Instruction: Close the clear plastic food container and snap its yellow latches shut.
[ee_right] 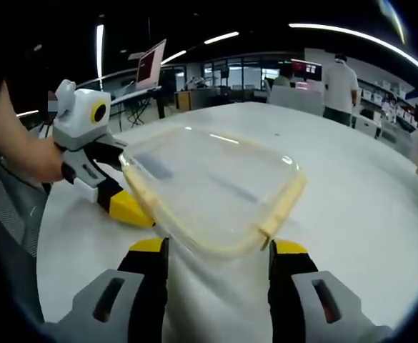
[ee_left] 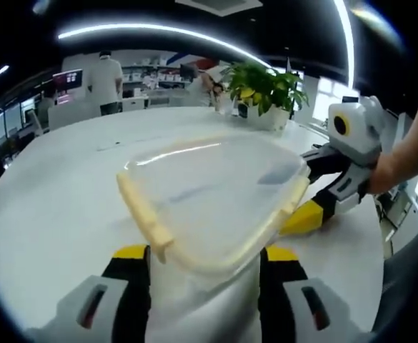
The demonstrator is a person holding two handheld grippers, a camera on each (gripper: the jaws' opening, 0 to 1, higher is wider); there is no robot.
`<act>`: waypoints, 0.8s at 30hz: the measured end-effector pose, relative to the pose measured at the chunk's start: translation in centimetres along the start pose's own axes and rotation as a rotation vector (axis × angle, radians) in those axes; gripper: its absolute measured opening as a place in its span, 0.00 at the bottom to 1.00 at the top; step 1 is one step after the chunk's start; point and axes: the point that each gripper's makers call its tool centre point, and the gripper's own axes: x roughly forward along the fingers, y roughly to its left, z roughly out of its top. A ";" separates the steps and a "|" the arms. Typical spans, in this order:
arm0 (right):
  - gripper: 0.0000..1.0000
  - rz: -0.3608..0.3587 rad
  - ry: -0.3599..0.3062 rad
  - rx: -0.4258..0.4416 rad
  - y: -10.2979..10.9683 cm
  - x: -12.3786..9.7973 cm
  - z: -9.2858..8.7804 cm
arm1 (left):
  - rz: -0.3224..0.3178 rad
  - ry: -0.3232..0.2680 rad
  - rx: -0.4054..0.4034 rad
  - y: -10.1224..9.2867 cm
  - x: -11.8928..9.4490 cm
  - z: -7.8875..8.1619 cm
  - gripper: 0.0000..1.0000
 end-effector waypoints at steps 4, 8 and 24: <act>0.54 0.000 0.005 -0.003 0.2 1.0 0.6 | 0.002 0.010 0.006 1.2 -0.2 0.0 0.57; 0.54 -0.004 0.006 -0.004 0.5 1.9 1.2 | 0.002 0.016 0.008 2.3 -0.4 0.0 0.57; 0.53 -0.032 0.011 -0.002 0.7 4.5 2.7 | -0.019 0.034 0.042 5.7 -0.2 0.3 0.56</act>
